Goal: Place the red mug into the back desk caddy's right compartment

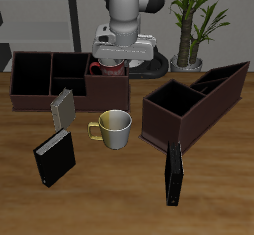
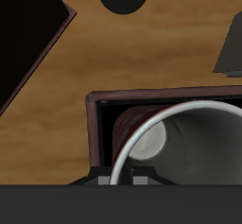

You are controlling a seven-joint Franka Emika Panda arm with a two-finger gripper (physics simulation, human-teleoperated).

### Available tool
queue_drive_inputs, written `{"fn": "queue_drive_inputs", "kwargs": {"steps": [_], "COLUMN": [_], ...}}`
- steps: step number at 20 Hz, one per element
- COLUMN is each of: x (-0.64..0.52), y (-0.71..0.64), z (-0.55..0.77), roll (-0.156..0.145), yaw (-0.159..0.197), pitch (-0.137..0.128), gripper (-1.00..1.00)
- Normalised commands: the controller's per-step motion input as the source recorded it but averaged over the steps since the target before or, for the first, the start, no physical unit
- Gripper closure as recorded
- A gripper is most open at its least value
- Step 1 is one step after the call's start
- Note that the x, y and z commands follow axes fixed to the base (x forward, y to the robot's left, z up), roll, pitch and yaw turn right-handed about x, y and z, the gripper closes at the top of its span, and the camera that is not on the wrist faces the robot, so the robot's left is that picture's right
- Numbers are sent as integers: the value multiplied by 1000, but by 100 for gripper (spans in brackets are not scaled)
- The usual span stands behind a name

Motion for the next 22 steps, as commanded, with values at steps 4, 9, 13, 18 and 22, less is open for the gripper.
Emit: {"fn": "queue_drive_inputs", "kwargs": {"steps": [4, 9, 13, 18, 22], "x": [-137, -140, -85, -4, 161], "y": [63, 67, -51, -176, -274], "z": [-262, 63, 157, 270, 173], "roll": [32, 28, 12, -33, -26], "yaw": [-50, -31, -19, 13, -16], "pitch": [75, 18, -5, -38, 19], "gripper": [100, -100, -100, -100, -100]}}
